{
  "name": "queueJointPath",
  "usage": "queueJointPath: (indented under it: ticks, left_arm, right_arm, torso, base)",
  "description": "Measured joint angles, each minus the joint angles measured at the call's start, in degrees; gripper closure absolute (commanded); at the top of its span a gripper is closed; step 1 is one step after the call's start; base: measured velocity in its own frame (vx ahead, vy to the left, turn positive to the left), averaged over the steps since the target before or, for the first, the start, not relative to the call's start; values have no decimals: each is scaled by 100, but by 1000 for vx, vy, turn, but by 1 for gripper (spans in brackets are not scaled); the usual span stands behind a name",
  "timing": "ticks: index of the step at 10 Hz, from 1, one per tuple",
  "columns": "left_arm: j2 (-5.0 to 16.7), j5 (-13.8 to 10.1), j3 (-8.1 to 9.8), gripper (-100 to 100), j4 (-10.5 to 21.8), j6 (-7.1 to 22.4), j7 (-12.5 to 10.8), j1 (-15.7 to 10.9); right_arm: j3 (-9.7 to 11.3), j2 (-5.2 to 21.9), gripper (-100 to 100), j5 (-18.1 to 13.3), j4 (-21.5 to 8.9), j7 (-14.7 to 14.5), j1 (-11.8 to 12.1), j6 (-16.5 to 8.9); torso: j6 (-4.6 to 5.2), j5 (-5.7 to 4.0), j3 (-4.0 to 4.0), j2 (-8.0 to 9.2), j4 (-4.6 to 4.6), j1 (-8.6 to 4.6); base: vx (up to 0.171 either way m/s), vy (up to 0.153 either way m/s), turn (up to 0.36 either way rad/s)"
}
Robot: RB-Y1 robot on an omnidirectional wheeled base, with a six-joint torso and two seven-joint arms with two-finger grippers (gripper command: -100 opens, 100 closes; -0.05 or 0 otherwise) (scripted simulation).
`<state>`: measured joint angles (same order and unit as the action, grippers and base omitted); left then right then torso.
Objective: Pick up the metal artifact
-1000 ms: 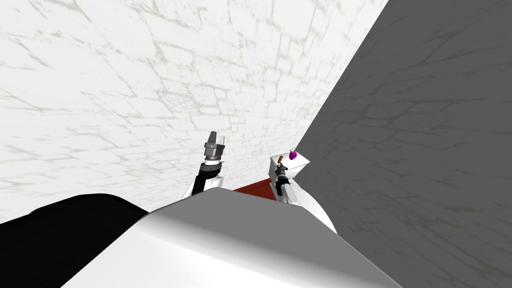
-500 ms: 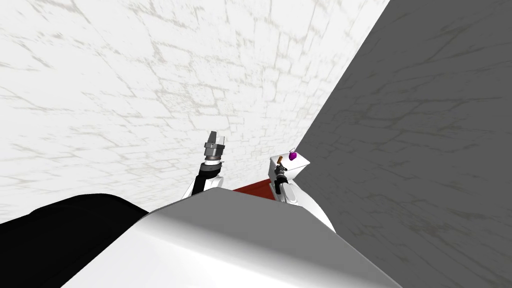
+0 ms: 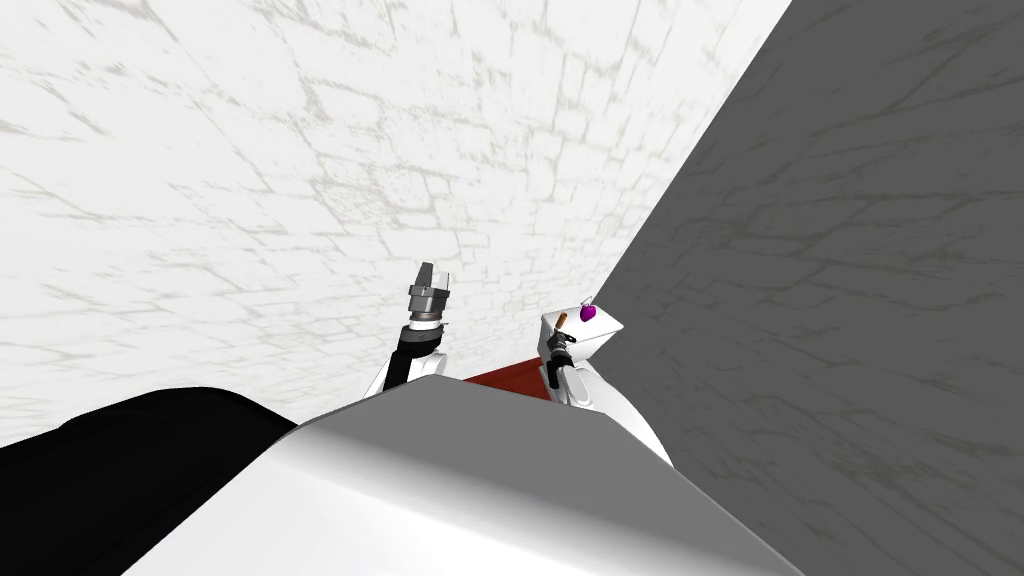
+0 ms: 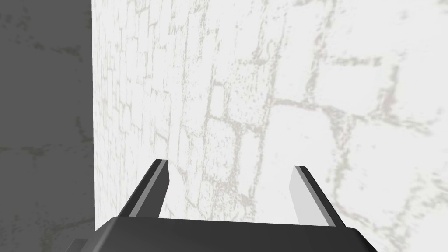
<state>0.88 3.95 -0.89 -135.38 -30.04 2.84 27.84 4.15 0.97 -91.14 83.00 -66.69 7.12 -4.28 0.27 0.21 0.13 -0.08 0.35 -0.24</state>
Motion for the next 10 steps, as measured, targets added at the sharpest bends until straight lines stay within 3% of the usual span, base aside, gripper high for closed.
queueJointPath:
  ticks: [1,2,3,5,6,7,8,9,10]
  left_arm:
    - [0,0,0,0,0,0,0,0]
    - [0,0,0,0,0,0,0,0]
    - [0,0,0,0,0,0,0,0]
    - [0,0,0,0,0,0,0,0]
    - [-1,0,-1,0,0,0,0,0]
    - [0,0,0,0,0,0,0,0]
    - [0,0,0,0,0,0,0,0]
    - [0,0,0,0,0,0,0,0]
    - [0,0,0,0,0,0,0,0]
  right_arm:
    - [-1,0,100,0,0,1,-1,0]
    - [0,0,0,1,0,1,-1,1]
    - [0,0,100,1,0,1,-1,1]
    - [-49,31,100,59,31,-28,-21,40]
    - [-249,-10,100,415,174,-420,60,281]
    - [-224,88,100,292,203,-402,90,317]
    - [-211,109,100,60,200,-177,103,301]
    - [-144,170,100,37,205,-17,110,251]
    - [-134,177,0,40,206,13,111,235]
  torso:
    - [0,-1,-2,-2,-1,-3]
    - [1,-1,-2,-2,-1,-4]
    - [1,-1,-2,-3,-1,-4]
    - [25,15,-1,-21,20,-21]
    - [38,20,4,-13,21,-14]
    - [31,17,6,-9,21,-24]
    - [31,14,6,-10,22,-40]
    - [32,11,4,-14,22,-53]
    - [33,10,2,-18,21,-55]
  base:
    - [0,0,0]
    - [0,0,0]
    - [2,-20,15]
    - [-17,74,-120]
    - [-26,77,-63]
    - [-24,21,17]
    - [-11,-5,13]
    - [0,0,0]
    - [0,0,0]
